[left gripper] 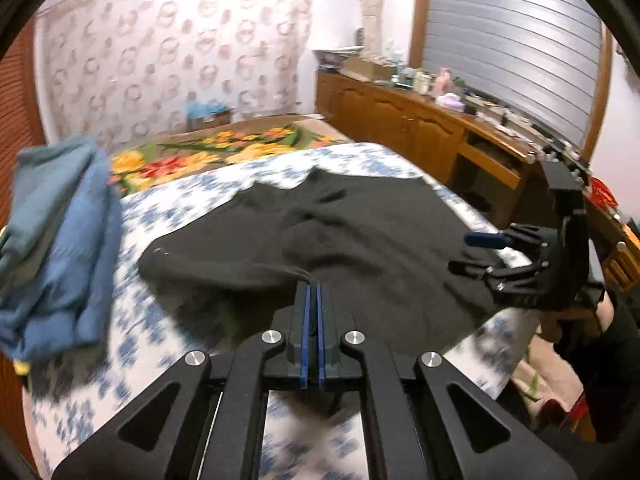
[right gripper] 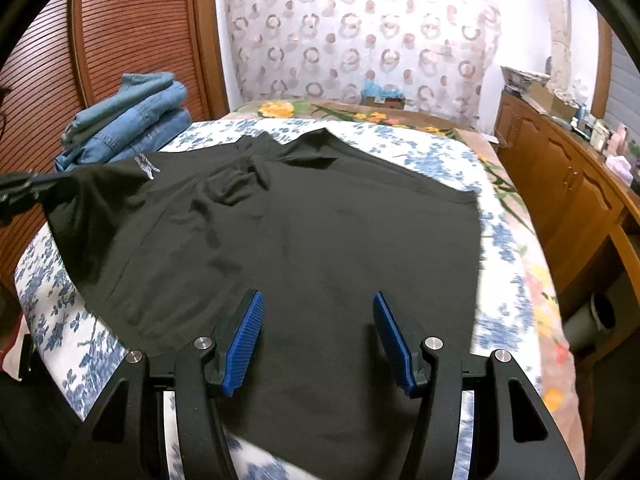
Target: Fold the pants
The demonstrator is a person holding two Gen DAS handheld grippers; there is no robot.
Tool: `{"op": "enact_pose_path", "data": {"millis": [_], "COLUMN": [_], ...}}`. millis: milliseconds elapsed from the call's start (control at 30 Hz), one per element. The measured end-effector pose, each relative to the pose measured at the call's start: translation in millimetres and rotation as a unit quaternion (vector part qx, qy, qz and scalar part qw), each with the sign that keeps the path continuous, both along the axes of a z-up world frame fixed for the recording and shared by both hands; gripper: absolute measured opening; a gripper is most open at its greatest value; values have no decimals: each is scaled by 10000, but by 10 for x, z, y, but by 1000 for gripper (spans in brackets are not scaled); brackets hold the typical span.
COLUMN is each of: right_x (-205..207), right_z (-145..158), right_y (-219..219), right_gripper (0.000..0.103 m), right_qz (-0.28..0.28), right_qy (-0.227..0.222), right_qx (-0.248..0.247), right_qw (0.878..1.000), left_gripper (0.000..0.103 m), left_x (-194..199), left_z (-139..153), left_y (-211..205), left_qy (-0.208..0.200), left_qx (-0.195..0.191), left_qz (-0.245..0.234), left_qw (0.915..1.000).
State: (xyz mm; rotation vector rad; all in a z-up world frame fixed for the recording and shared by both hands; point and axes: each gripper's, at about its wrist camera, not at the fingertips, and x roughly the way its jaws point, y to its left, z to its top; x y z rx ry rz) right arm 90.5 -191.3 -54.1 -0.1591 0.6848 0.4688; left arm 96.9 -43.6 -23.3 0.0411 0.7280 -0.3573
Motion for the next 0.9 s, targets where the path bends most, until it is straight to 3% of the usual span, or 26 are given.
{"op": "enact_pose_path", "data": {"millis": [300, 467, 533, 600, 633, 900], "right_x": [-98, -139, -152, -137, -138, -184], "right_z": [72, 41, 24, 15, 11, 7], "right_y": [-351, -367, -348, -336, -322, -217], "right_gripper": [59, 59, 59, 59, 59, 59], "right_qz": [-398, -401, -372, -341, -332, -53], "right_qy": [-141, -122, -117, -119, -121, -105], "right_qx": [148, 235, 275, 337, 362, 654], "right_qw": [9990, 9988, 9989, 9988, 9987, 9978], "left_gripper": [4, 5, 18, 43, 49, 60], "left_x": [242, 268, 283, 272, 261, 120], "left_z": [162, 111, 61, 25, 15, -53], "left_y": [-750, -816, -803, -777, -772, -467], "left_qy": [-11, 10, 162, 211, 186, 123], "left_qx": [-35, 102, 48, 56, 83, 187], "left_qz": [-741, -564, -535, -489, -444, -173], "left_qw": [9972, 9984, 9984, 9986, 9988, 9996]}}
